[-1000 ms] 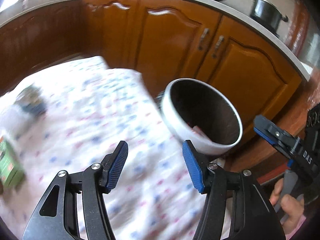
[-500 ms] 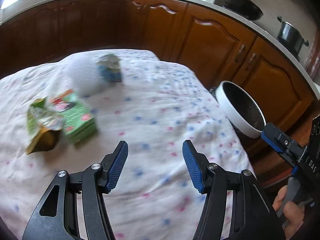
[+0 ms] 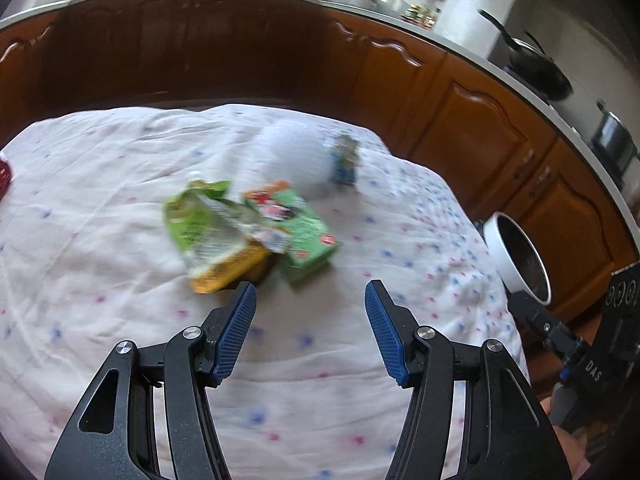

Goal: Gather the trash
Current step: 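Move both tools toward the green juice pouch and green milk carton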

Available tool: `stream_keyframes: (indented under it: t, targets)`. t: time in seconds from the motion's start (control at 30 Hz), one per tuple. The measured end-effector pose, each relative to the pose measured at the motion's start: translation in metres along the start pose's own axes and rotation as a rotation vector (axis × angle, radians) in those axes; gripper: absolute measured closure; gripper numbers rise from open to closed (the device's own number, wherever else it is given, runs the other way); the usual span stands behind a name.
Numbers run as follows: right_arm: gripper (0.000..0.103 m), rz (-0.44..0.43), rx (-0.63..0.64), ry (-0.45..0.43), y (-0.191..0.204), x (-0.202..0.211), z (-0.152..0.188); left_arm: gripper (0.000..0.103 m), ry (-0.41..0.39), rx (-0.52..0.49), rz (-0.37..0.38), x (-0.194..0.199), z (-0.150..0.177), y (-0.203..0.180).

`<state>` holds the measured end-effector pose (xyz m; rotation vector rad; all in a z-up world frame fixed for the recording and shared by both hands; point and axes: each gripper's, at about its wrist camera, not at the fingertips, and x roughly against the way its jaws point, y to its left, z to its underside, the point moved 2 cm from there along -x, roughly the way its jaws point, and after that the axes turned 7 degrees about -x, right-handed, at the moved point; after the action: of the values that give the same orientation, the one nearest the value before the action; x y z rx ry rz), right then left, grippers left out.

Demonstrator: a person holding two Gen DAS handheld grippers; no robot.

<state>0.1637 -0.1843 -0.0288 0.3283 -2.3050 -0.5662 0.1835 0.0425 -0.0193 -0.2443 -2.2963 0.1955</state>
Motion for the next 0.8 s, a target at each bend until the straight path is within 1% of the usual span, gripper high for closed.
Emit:
stream_keyframes:
  t: [0.17,0.33,0.37,0.47,0.6,0.67,0.7,0.73,0.8]
  targets:
    - [0.026,-0.025,0.077,0.037,0.023,-0.018,0.002,0.046,-0.01,0.064,-0.049,0.006,-0.005,0.031]
    - [0.026,-0.033,0.168,0.093,0.045,-0.043,0.005,0.046,0.034,0.118,-0.067,-0.006,-0.017,0.057]
    - [0.026,-0.033,0.174,0.098,0.047,-0.046,0.005,0.046,0.039,0.13,-0.071,-0.009,-0.021,0.061]
    - [0.026,-0.039,0.174,0.117,0.05,-0.058,0.006,0.046,0.067,0.152,-0.053,-0.021,-0.03,0.067]
    - [0.026,-0.041,0.174,0.139,0.052,-0.067,0.009,0.047,0.098,0.149,-0.07,-0.043,-0.038,0.069]
    - [0.026,-0.039,0.179,0.145,0.054,-0.07,0.01,0.057,0.12,0.137,-0.088,-0.054,-0.039,0.071]
    - [0.026,-0.041,0.181,0.147,0.055,-0.071,0.01,0.069,0.136,0.137,-0.086,-0.059,-0.038,0.074]
    - [0.026,-0.041,0.183,0.149,0.055,-0.073,0.01,0.077,0.151,0.134,-0.075,-0.064,-0.036,0.076]
    - [0.026,-0.043,0.188,0.155,0.058,-0.076,0.009,0.079,0.151,0.1,-0.062,-0.065,-0.033,0.075]
